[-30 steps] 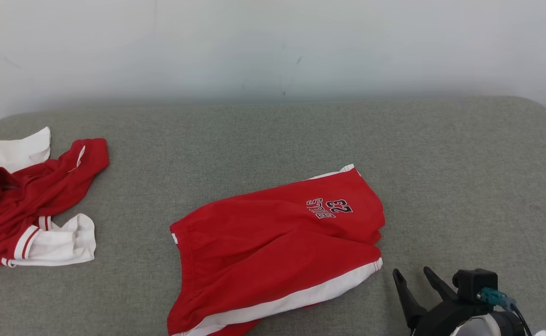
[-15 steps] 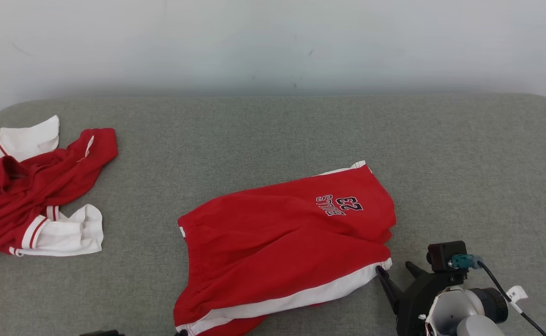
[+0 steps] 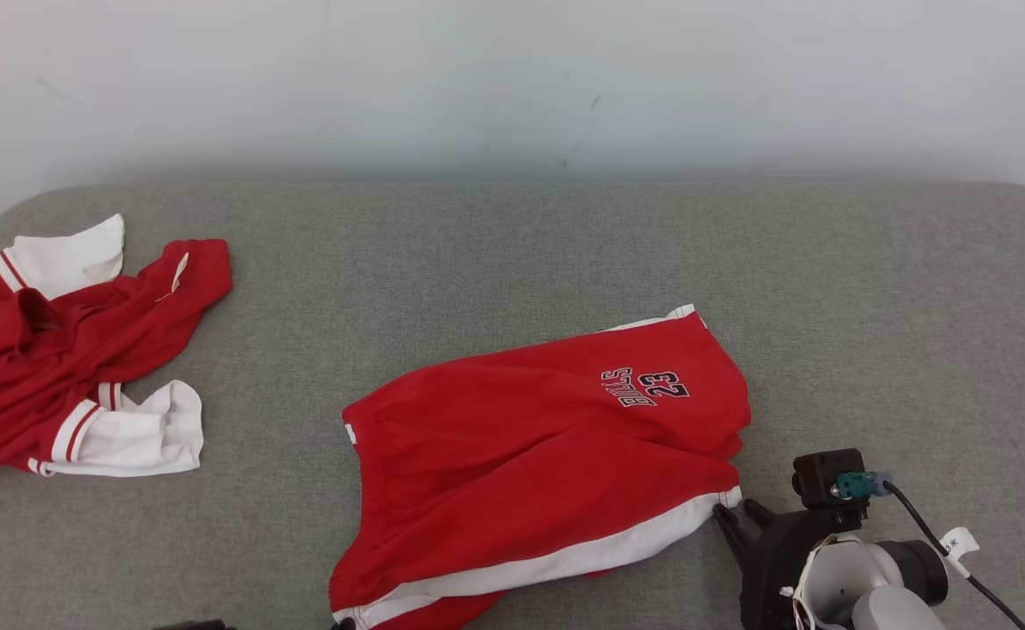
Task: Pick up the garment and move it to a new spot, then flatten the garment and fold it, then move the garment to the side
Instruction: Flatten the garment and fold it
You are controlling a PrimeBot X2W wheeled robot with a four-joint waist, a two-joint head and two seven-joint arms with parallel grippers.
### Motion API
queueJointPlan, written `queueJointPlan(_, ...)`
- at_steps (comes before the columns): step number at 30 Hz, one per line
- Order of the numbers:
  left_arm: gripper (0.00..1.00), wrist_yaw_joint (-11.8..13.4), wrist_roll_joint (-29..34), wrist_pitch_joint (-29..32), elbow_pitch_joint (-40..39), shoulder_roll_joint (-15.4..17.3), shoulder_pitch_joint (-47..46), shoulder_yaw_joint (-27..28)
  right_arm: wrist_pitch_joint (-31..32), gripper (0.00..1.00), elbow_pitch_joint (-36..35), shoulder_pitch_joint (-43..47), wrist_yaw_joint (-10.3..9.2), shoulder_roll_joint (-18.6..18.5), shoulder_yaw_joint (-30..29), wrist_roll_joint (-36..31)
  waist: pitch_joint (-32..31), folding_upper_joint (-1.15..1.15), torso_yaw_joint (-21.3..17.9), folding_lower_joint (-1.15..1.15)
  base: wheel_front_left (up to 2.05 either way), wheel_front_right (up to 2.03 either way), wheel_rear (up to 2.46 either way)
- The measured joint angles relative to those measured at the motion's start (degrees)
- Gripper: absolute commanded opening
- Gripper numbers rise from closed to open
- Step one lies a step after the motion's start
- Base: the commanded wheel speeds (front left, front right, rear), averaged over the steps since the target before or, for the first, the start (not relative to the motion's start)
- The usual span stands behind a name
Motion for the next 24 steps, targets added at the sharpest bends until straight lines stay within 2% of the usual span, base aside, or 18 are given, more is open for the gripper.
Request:
queueJointPlan(1,0.00,0.01,0.00,-0.08,0.01,0.00,0.00,0.01,-0.02,0.69,0.05,-0.03,0.00,-0.03,-0.02,0.00,0.00,0.00,-0.05,0.00,0.00,0.00,0.00)
queueJointPlan(2,0.00,0.01,0.00,-0.08,0.01,0.00,0.00,0.01,-0.07,0.73,0.16,-0.13,0.00,-0.04,-0.03,-0.01,0.00,0.00,-0.10,0.00,0.00,0.00,0.00)
queueJointPlan(3,0.00,0.02,0.00,-0.07,0.01,0.00,0.00,0.00,-0.10,0.82,0.32,-0.27,0.00,-0.08,-0.04,-0.02,0.01,0.00,-0.15,0.00,0.00,0.00,0.00)
queueJointPlan(7,0.00,0.04,0.01,-0.05,-0.02,0.08,-0.02,-0.03,-0.23,0.83,1.31,-1.70,0.00,-0.19,0.54,-0.16,0.19,0.00,-0.26,0.00,0.00,0.00,0.00)
queueJointPlan(9,0.00,0.04,0.01,0.00,-0.08,0.10,-0.12,-0.08,-0.15,0.73,2.09,-2.35,0.00,-0.32,0.97,-0.19,0.33,0.00,-0.21,0.00,0.00,0.00,0.00)
queueJointPlan(10,0.00,0.04,0.01,0.05,-0.12,0.11,-0.19,-0.10,0.02,0.57,2.55,-2.59,0.00,-0.42,1.08,-0.20,0.40,0.00,-0.15,0.00,0.00,0.00,0.00)
queueJointPlan(11,0.00,0.04,0.01,0.19,-0.13,0.13,-0.25,-0.14,0.09,0.45,2.99,-2.81,0.00,-0.47,1.13,-0.20,0.49,0.00,-0.05,0.00,0.00,0.00,0.00)
queueJointPlan(12,0.00,0.04,0.01,0.20,-0.14,0.13,-0.32,-0.23,0.30,0.44,3.32,-3.05,0.00,-0.55,1.11,-0.20,0.57,0.00,0.07,0.00,0.00,0.00,0.00)
queueJointPlan(14,0.00,0.04,0.01,0.24,-0.16,0.09,-0.51,-0.27,0.58,0.31,3.74,-3.45,0.00,-0.65,1.01,-0.20,0.72,0.00,0.33,0.00,0.00,0.00,0.00)
queueJointPlan(16,0.00,0.04,0.00,0.21,-0.16,0.09,-0.51,-0.27,0.57,0.04,3.93,-3.46,0.00,-0.60,0.99,-0.20,0.91,0.00,0.55,0.00,0.00,0.00,0.00)
queueJointPlan(18,0.00,0.09,0.00,0.14,-0.15,0.07,-0.57,-0.24,0.40,0.00,3.90,-3.50,0.00,-0.60,1.01,-0.20,1.10,0.00,0.75,0.00,0.00,0.00,0.00)
queueJointPlan(24,0.00,-0.05,-0.21,-2.85,-1.19,-0.41,-1.14,1.29,-2.76,0.00,2.35,-3.73,0.00,-0.77,0.86,1.09,1.30,0.00,1.00,0.00,0.00,0.00,0.00)
